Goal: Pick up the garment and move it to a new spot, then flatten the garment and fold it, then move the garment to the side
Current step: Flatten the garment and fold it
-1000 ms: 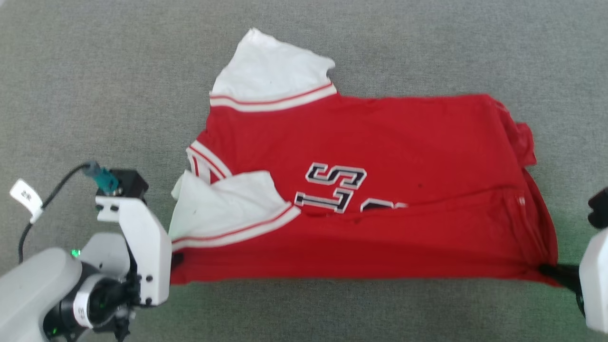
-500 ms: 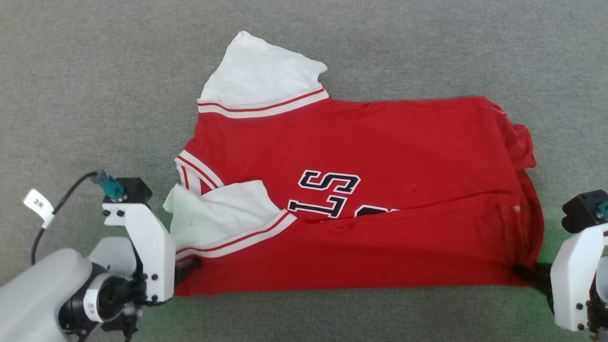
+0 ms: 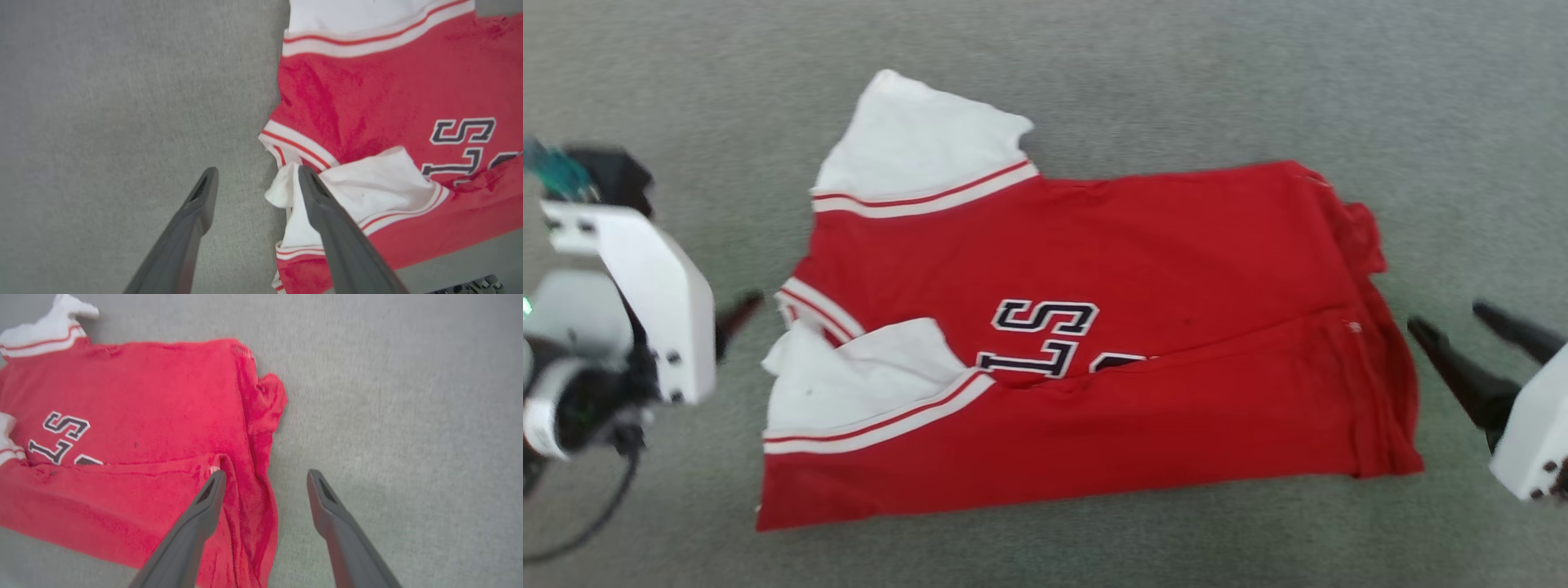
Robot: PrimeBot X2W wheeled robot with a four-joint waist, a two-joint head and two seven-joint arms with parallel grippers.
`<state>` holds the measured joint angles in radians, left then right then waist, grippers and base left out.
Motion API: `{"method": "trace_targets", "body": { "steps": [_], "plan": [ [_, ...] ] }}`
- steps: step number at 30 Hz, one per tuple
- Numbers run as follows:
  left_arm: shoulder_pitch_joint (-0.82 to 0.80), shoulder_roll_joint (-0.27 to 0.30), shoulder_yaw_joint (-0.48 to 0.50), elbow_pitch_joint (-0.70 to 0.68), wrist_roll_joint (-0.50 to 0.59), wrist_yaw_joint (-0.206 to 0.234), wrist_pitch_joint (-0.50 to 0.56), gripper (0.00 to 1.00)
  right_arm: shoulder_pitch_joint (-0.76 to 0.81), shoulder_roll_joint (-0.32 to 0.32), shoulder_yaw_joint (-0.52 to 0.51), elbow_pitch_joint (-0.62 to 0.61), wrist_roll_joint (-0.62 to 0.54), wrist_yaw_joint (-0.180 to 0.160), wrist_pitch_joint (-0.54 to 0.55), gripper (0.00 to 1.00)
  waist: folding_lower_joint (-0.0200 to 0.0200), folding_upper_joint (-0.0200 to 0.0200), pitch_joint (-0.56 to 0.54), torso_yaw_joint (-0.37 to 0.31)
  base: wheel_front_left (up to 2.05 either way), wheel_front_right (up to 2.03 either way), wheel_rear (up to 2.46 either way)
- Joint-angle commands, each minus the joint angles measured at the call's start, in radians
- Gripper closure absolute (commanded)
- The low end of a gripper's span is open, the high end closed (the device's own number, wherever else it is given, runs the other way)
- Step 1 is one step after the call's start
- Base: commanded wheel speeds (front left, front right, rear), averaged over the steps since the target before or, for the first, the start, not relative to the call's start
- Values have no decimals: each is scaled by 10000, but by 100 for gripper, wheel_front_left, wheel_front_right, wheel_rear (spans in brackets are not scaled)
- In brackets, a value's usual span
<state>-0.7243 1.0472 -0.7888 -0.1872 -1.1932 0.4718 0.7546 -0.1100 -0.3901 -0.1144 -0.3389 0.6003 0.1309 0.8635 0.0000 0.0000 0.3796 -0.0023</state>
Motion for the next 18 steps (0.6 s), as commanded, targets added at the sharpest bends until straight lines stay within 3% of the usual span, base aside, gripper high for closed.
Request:
{"method": "trace_targets", "body": {
  "steps": [1, 11, 18],
  "plan": [
    [-447, -16, 86, 210, 203, -255, -37, 0, -311, 209, 39, -131, -282, -2, -633, 0, 0, 0, 68, -377, 0, 0, 0],
    [-2753, -1085, 82, 2673, 1124, -1885, -165, 0, -1520, 1429, 729, 456, -1631, -2, -3897, 0, 0, 0, 496, -1712, 0, 0, 0],
    [-3875, -1688, -89, 4627, 1455, -2672, 8, 0, -1814, 1858, 1369, 1083, -1835, -1, -4707, 0, 0, 0, 849, -2325, 0, 0, 0]
  ]
}}
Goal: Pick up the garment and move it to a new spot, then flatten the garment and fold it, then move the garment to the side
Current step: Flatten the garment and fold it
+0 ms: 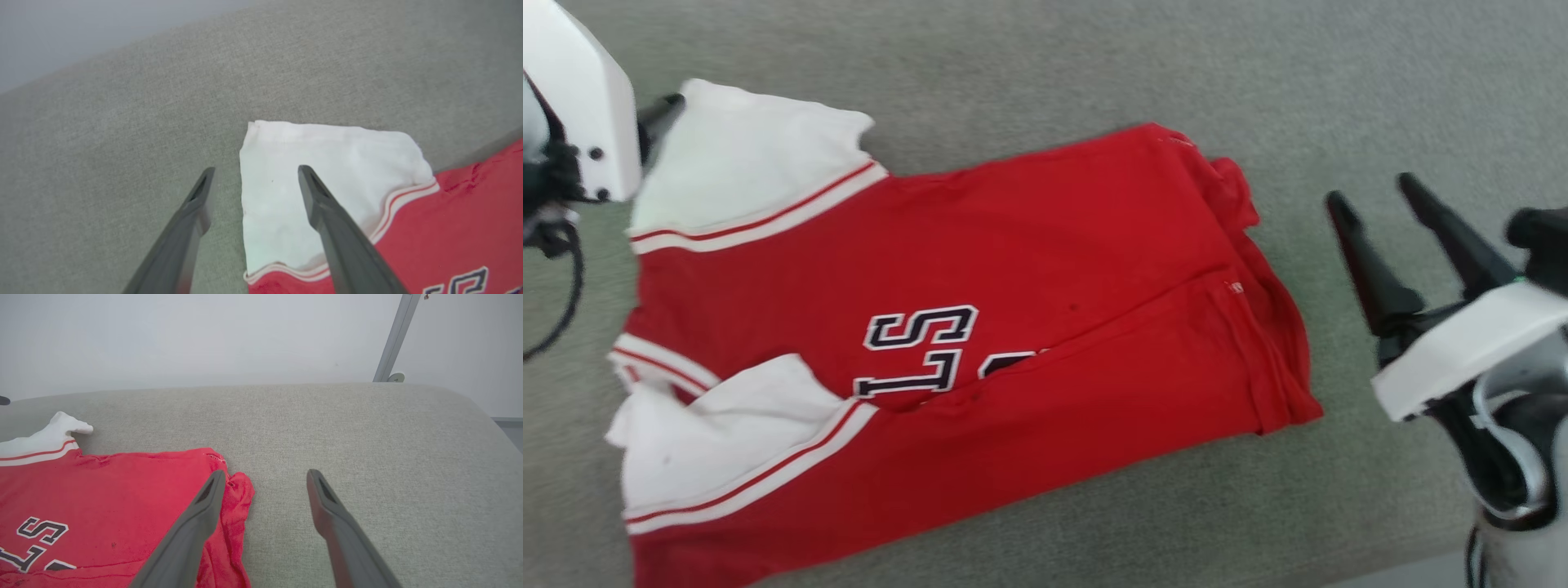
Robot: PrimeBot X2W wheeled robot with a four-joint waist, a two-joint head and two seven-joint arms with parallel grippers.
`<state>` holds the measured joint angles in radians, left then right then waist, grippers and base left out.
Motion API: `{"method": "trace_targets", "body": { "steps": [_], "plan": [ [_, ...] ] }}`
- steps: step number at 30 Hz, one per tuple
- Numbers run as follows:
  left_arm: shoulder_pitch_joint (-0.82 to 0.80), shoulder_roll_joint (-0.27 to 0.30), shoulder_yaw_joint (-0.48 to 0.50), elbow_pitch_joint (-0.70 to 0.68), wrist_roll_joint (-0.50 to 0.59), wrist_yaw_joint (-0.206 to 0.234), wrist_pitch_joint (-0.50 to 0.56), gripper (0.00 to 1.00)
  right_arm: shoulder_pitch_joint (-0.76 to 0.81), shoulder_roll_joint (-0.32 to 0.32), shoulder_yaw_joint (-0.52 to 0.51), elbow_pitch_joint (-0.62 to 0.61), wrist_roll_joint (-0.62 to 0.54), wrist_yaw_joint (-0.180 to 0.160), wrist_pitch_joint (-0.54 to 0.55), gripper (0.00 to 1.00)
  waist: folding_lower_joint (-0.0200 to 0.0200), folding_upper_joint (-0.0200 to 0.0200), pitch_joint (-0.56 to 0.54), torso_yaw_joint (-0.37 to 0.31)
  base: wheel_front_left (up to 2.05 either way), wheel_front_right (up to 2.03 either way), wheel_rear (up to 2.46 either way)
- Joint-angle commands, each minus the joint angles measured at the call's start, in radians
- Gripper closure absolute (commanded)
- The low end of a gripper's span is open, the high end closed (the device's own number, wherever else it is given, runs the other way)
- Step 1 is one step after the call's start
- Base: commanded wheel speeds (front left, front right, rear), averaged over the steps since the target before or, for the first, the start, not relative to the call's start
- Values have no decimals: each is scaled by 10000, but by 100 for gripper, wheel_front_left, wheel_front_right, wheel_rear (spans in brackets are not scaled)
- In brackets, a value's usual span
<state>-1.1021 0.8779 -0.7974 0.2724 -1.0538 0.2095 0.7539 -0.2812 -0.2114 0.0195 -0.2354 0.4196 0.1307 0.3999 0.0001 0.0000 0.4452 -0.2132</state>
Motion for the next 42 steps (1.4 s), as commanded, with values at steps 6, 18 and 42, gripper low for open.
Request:
{"method": "trace_targets", "body": {
  "steps": [6, 18, 42],
  "plan": [
    [-695, -349, -132, 1582, 96, -313, 402, 0, -393, 80, 505, 363, 159, 0, -350, 0, -1, 0, 609, -600, 0, 0, 0],
    [-1066, -1367, -842, 3695, 198, -471, 1603, 100, -1803, -424, 1607, 1213, 814, 1, 972, 0, -1, 0, 1180, -550, 0, 0, 0],
    [-2508, -3327, -804, 4820, 358, -1615, 178, 100, -5935, -1763, 4299, 4766, 2260, 1, 5515, 100, -1, 0, 1182, 1032, 0, 0, 0]
  ]
}}
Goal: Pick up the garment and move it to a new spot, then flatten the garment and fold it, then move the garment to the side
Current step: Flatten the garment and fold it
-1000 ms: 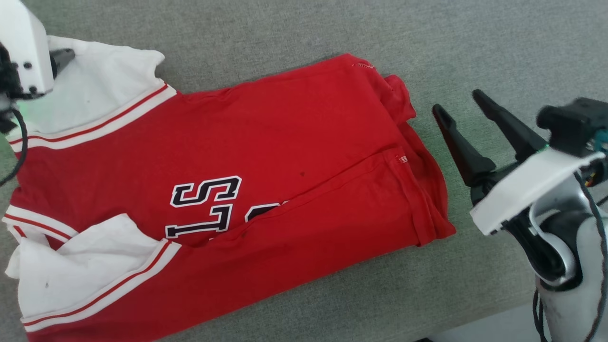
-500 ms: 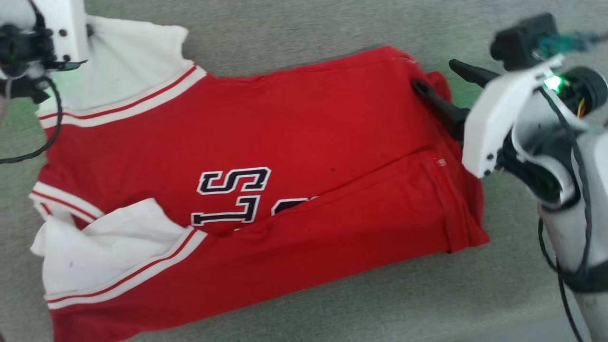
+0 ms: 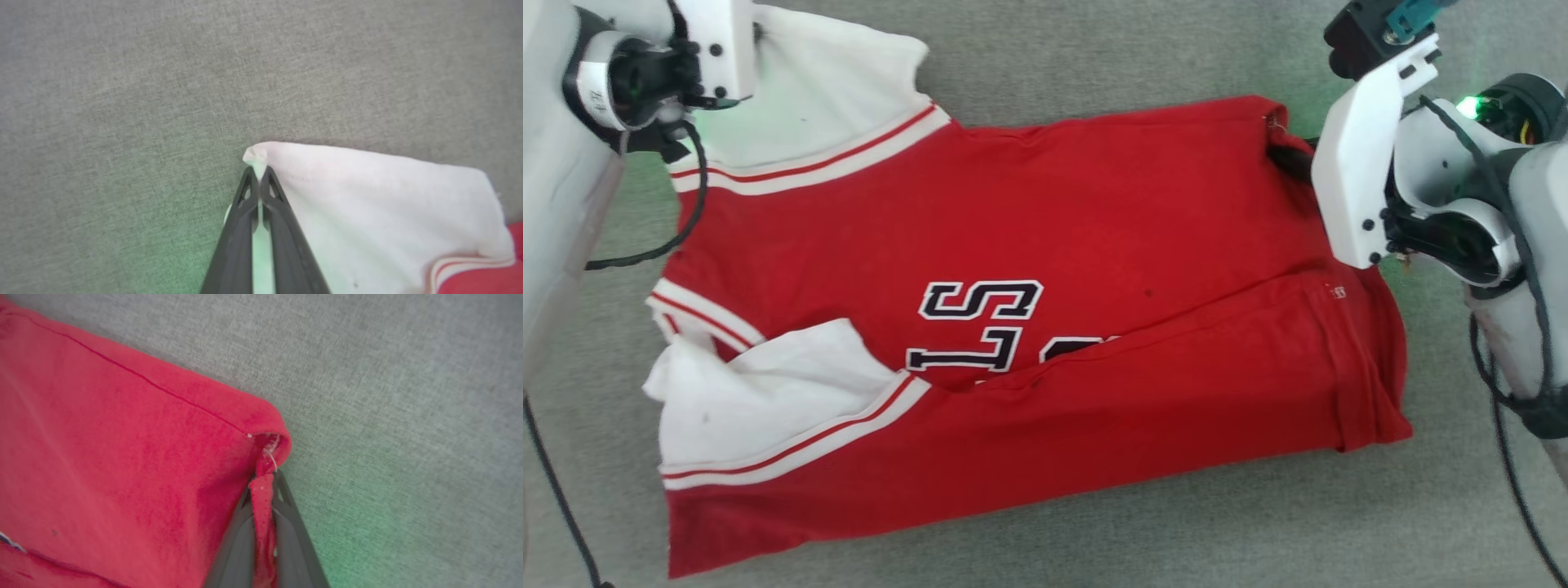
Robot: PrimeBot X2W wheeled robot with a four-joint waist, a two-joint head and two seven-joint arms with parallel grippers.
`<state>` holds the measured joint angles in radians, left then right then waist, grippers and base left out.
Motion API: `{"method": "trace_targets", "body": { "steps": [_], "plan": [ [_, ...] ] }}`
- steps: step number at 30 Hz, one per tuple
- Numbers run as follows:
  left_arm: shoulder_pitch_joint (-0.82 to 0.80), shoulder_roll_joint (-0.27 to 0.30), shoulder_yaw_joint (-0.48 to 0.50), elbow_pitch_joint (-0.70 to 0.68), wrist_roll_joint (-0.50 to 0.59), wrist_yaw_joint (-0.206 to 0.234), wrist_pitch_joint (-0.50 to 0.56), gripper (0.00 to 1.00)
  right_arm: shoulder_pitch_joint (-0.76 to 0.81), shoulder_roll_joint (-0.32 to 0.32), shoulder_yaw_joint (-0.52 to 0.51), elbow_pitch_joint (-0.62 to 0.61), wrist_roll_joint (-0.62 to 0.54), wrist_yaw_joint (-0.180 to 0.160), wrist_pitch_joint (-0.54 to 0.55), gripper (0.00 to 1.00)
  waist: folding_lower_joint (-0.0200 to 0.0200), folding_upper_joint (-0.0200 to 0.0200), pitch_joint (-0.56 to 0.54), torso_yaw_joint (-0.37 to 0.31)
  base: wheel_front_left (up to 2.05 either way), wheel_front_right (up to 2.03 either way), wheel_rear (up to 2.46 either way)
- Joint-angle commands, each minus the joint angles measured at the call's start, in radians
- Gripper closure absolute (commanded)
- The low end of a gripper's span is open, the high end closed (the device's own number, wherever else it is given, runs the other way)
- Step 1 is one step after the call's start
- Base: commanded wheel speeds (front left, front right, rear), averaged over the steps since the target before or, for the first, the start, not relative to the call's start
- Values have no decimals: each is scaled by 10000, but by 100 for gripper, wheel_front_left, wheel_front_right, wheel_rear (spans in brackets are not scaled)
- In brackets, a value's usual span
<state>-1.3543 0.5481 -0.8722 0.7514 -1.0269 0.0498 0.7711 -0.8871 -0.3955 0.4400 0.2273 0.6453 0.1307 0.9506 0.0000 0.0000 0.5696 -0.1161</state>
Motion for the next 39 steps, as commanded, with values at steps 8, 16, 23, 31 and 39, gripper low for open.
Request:
{"method": "trace_targets", "body": {
  "steps": [8, 16, 23, 31, 39],
  "plan": [
    [-54, -158, -3, -207, -81, -410, -141, 100, 474, -803, -31, -527, 288, 1, -827, 100, 0, 0, -678, 667, 0, 0, 0],
    [779, 412, -78, -1899, -245, -39, 155, 100, 1838, -1713, -524, -1744, 710, 1, -1461, 100, 0, 0, -1510, 1264, 0, 0, 0],
    [2032, 1565, -135, -4674, -377, 999, 611, 100, 3295, -2209, -1453, -3114, 863, 1, -1215, 100, 0, 0, -1934, 1621, 0, 0, 0],
    [3863, 3136, -168, -8536, -674, 2902, 1135, 100, 5429, -2175, -2837, -4815, 960, 1, -521, 100, 0, 0, -2192, 1835, 0, 0, 0],
    [5761, 4090, -377, -10700, -1120, 4391, 1131, 100, 7520, -1605, -4042, -5752, 958, 1, 19, 100, 0, 0, -2268, 1849, 0, 0, 0]
  ]
}}
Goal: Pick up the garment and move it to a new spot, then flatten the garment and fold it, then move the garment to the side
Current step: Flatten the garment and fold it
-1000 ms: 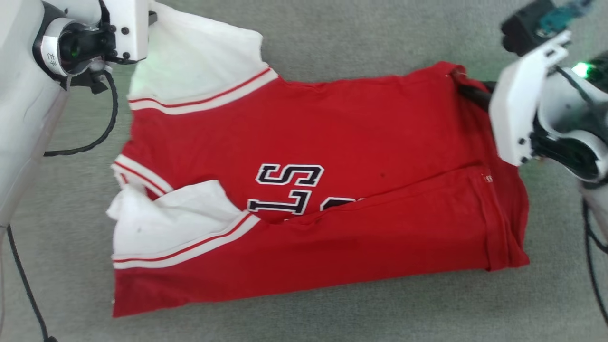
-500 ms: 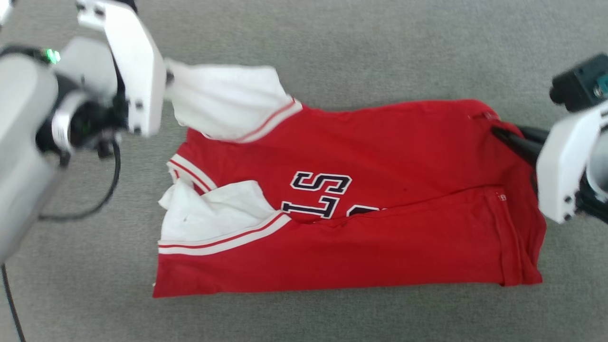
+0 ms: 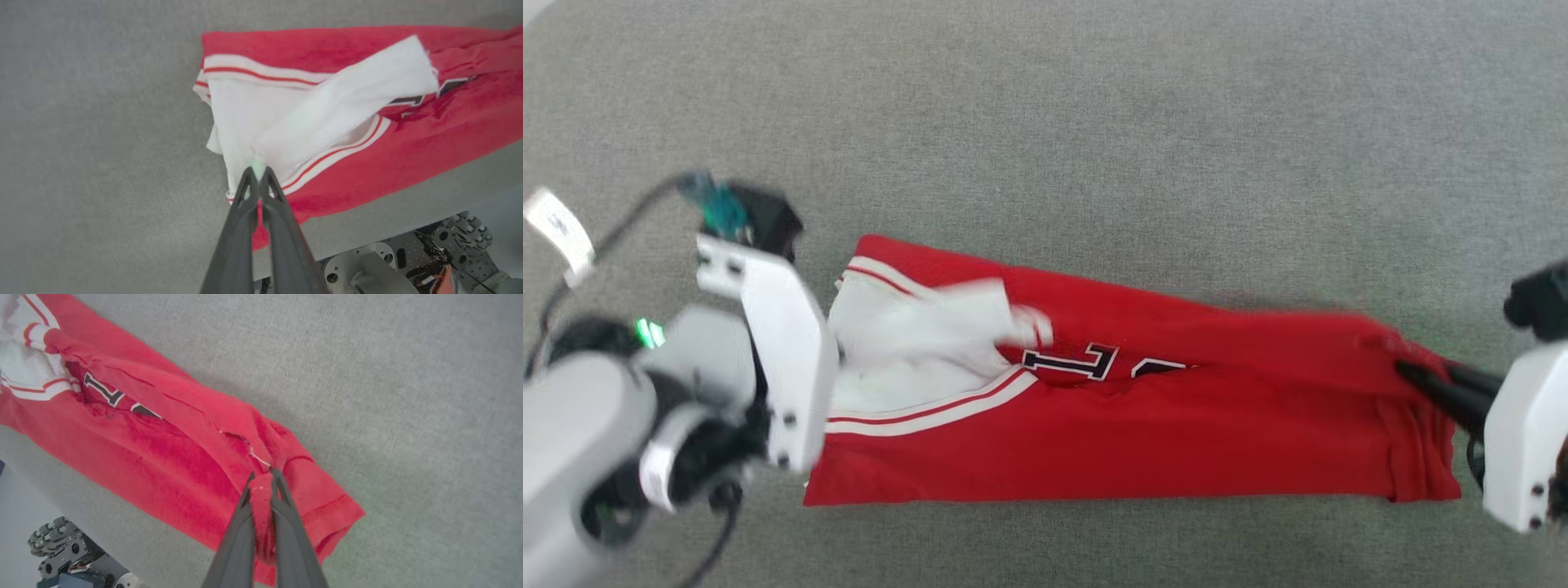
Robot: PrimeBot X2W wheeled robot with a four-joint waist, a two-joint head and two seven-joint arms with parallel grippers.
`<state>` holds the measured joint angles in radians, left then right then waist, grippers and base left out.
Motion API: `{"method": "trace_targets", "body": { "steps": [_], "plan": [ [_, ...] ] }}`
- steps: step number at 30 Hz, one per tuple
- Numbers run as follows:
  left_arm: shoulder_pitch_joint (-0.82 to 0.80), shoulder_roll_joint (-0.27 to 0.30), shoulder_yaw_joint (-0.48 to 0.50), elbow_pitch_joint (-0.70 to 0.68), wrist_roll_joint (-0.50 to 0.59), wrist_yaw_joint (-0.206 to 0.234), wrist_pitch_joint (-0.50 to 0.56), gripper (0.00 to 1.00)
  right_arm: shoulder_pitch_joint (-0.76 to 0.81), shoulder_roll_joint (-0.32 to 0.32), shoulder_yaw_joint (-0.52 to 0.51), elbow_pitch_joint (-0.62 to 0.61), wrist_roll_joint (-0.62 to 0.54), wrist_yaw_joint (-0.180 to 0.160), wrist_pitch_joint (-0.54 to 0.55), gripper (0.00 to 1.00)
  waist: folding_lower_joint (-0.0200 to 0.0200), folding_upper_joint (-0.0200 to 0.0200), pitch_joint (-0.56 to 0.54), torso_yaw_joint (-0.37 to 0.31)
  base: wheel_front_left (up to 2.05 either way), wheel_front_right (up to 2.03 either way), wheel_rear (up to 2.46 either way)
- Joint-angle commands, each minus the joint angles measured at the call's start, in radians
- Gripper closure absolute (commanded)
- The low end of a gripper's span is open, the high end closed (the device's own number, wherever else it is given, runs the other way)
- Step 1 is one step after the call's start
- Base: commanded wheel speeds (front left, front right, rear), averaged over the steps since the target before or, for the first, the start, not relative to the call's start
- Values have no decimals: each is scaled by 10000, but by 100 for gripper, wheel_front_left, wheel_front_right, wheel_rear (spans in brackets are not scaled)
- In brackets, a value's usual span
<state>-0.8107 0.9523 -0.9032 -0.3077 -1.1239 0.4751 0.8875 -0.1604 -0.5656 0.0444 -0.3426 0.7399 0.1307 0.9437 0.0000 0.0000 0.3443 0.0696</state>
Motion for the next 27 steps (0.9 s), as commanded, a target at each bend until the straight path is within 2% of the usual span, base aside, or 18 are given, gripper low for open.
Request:
{"method": "trace_targets", "body": {
  "steps": [1, 3, 6, 11, 12, 13, 14, 15, 16, 17, 23, 27],
  "plan": [
    [529, 95, -102, -168, -261, 266, -31, 100, 436, 160, -165, -73, -74, 1, 158, 100, 0, 0, -19, -14, 0, 0, 0],
    [924, 188, -209, -143, -375, 474, 5, 100, 722, 354, -237, -13, -125, 1, 179, 100, 0, 0, -42, -29, 0, 0, 0],
    [1279, 130, -343, -43, -519, 513, 0, 100, 884, 469, -212, 122, -239, 1, 181, 100, 0, 0, -60, -52, 0, 0, 0],
    [1840, -319, -463, 780, -914, 216, -352, 100, 714, 795, 193, 726, -261, 3, -27, 100, 0, 0, -155, -108, 0, 0, 0],
    [1882, -470, -404, 1024, -977, 150, -500, 100, 619, 792, 265, 861, -315, 1, -98, 94, 0, 0, -172, -105, 0, 0, 0],
    [1930, -578, -367, 1237, -954, 35, -657, 100, 556, 806, 339, 1010, -358, 1, -158, 84, 0, 0, -206, -105, 0, 0, 0],
    [1977, -630, -318, 1408, -926, -72, -839, 79, 510, 842, 408, 1100, -401, 1, -235, 60, 0, 0, -235, -105, 0, 0, 0],
    [2017, -687, -261, 1596, -887, -168, -1041, 51, 467, 868, 463, 1160, -420, 1, -309, 15, 0, 0, -267, -102, 0, 0, 0],
    [2068, -742, -214, 1737, -904, -245, -1211, 15, 455, 896, 503, 1229, -403, 1, -358, 0, 0, 0, -306, -99, 0, 0, 0],
    [2085, -782, -163, 1836, -876, -330, -1391, 0, 449, 919, 512, 1273, -362, 1, -382, 0, 0, 0, -348, -91, 0, 0, 0],
    [2364, -813, 451, 1933, -854, -697, -2782, 0, 672, 850, 89, 1129, -294, 1, -472, 0, 0, 0, -618, -50, 0, 0, 0],
    [2574, -801, 770, 1779, -628, -1111, -3892, 0, 822, 855, -499, 1091, -288, 1, -431, 0, 0, 0, -701, -49, 0, 0, 0]
  ]
}}
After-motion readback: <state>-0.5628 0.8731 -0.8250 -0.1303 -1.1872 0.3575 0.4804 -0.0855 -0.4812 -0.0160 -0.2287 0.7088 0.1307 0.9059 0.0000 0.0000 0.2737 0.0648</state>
